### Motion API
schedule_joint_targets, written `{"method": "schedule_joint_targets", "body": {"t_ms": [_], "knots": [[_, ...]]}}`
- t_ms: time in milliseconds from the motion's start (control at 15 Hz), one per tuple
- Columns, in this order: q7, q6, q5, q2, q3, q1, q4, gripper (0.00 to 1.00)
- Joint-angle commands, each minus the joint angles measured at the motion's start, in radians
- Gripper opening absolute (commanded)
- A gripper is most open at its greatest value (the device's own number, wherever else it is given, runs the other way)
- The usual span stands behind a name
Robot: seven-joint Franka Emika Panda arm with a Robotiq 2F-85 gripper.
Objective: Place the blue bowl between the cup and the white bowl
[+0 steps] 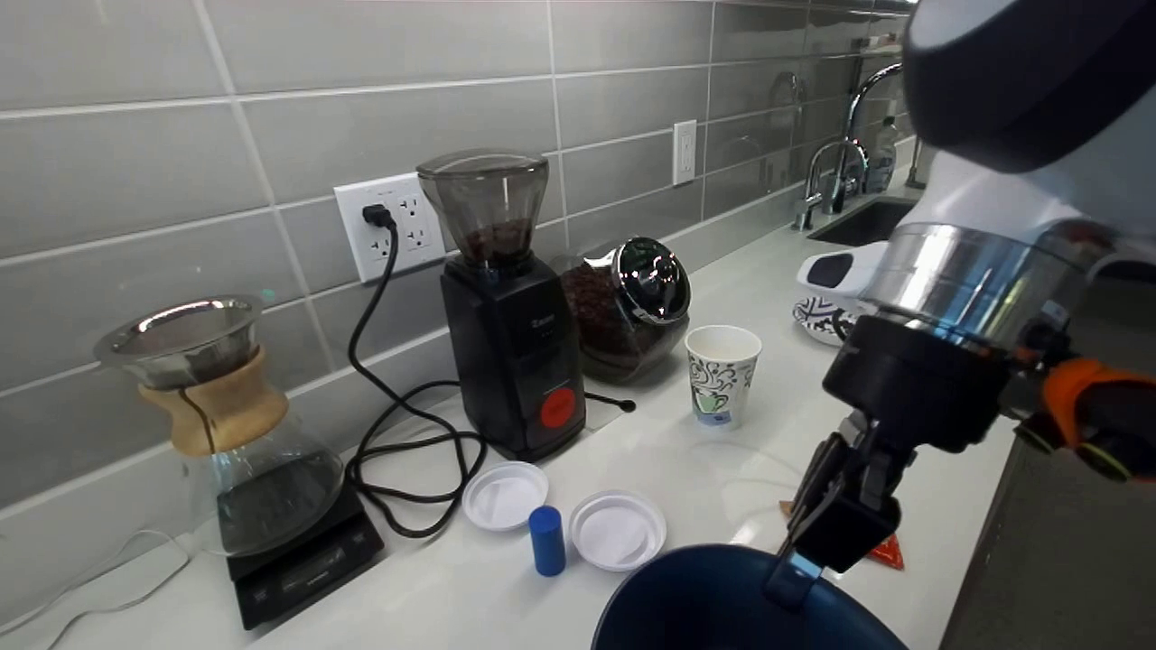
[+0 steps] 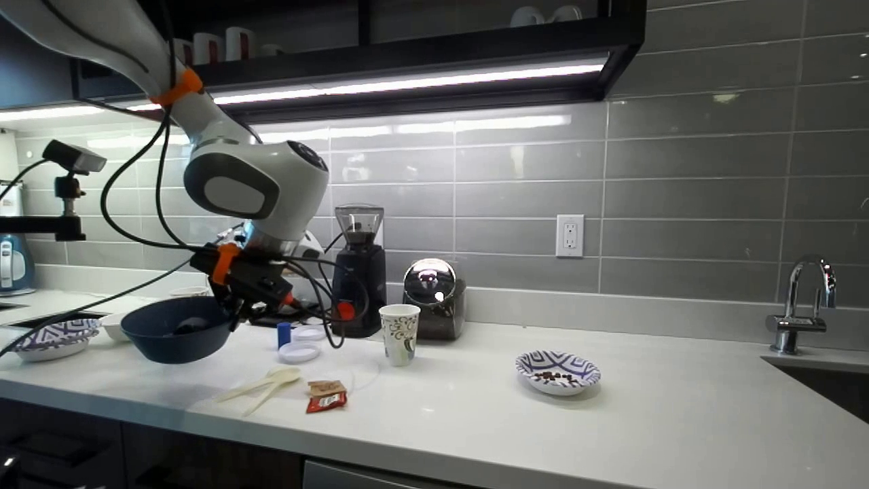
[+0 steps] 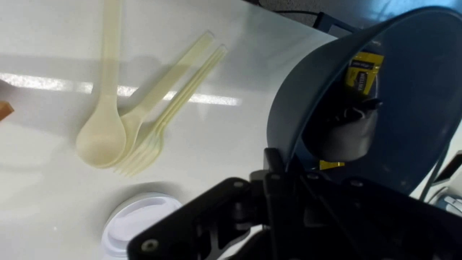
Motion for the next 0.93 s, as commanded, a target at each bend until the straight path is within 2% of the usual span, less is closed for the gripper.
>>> {"method": "schedule_joint_targets", "body": {"t_ms": [0, 200, 333, 667, 733, 867], "knots": [[0.054, -0.114, 0.076, -0.184, -0.075, -0.028, -0.101, 0.01], [0.142, -0.171, 0.053, -0.304, -0.139, -0.086, -0.174, 0.01], [0.217, -0.201, 0.0, -0.294, -0.18, -0.148, -0.124, 0.01], [0.379, -0.196, -0.061, -0.384, -0.264, -0.282, -0.125, 0.01], [0.303, -0.177, -0.039, -0.334, -0.256, -0.236, -0.123, 0.05], [0.336, -0.175, -0.057, -0.355, -0.278, -0.265, -0.123, 0.05]]}}
